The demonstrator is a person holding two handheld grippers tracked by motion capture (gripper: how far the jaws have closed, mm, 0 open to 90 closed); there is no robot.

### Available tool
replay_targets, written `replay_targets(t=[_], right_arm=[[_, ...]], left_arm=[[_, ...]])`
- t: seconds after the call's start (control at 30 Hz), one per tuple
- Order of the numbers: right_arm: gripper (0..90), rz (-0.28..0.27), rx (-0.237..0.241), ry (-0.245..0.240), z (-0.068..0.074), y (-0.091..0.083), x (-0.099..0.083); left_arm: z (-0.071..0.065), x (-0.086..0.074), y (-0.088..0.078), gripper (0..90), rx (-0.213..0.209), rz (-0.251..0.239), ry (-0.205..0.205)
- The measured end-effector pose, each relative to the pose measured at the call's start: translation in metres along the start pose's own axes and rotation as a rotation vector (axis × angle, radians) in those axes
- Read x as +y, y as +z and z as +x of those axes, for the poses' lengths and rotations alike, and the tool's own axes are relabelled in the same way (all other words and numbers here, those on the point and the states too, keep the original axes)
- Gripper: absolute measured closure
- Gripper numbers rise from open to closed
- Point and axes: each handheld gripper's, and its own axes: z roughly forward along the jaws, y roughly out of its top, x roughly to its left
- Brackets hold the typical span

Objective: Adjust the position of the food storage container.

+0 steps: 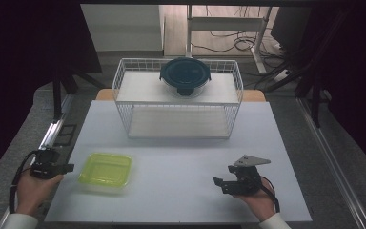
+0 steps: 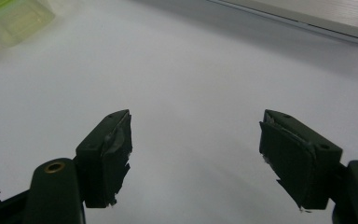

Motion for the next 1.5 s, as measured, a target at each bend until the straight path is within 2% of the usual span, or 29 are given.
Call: replay_targets(t=[0.43,0.63,1.2,1.5], right_arm=[[24.7,-0.003,-0.003,0.003,0.0,-0.001,0.0],[24.7,-0.012,0.0,0.019,-0.002,-0.002,0.001],[24.7,-0.02,-0.006,0.022,-0.004,-0.004,0.001],[24.7,-0.019,-0.005,0.022,-0.004,-0.004,0.001]], left_arm=[[-0.02,0.004,0.016,90.0,-0.02,0.038,0.046],[-0.032,0.005,0.02,90.0,-0.055,0.042,0.062],[-0.092,0.01,0.027,90.0,-0.178,0.035,0.151],[-0.123,0.018,0.041,90.0,-0.225,0.05,0.202]])
